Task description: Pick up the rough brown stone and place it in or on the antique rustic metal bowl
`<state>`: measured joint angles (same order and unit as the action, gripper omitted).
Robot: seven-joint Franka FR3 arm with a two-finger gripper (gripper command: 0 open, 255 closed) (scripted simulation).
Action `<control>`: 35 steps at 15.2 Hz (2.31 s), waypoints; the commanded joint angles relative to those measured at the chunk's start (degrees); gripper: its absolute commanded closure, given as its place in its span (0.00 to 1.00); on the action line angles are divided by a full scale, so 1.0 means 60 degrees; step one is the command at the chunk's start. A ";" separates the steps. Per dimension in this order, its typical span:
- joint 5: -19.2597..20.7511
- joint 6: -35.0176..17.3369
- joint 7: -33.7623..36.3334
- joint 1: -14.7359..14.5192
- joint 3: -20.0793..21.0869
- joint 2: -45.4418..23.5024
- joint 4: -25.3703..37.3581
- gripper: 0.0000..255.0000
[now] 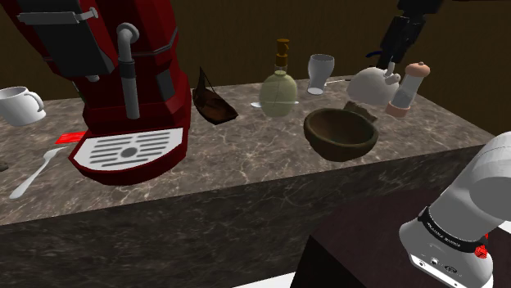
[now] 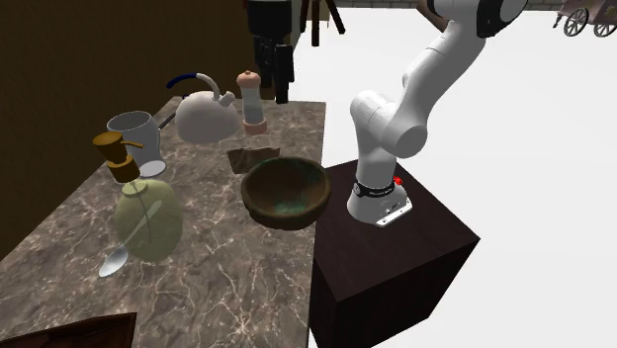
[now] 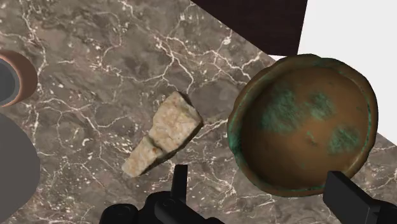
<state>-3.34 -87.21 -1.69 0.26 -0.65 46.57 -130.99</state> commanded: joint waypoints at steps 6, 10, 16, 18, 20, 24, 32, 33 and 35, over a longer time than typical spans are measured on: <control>0.0061 -0.1251 0.0698 0.0515 -0.0115 -0.0815 -0.0787 0.00; 0.0105 -0.2256 0.1245 0.0919 -0.0234 -0.1602 -0.1286 0.00; 0.0137 -0.3426 0.1794 0.1320 -0.0386 -0.2550 -0.1798 0.00; 0.0127 -0.3695 0.1790 0.1314 -0.0380 -0.2589 -0.2028 0.00; 0.0116 -0.3968 0.1786 0.1307 -0.0373 -0.2638 -0.2252 0.00; 0.0100 -0.4324 0.1779 0.1297 -0.0364 -0.2716 -0.2530 0.00; 0.0099 -0.4329 0.1771 0.1304 -0.0364 -0.2726 -0.2526 1.00; 0.0102 -0.4321 0.1765 0.1306 -0.0369 -0.2748 -0.2494 1.00; 0.0088 -0.4316 0.1784 0.1291 -0.0354 -0.2839 -0.2395 1.00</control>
<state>-6.21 -113.01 8.95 7.94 -2.73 30.06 -144.94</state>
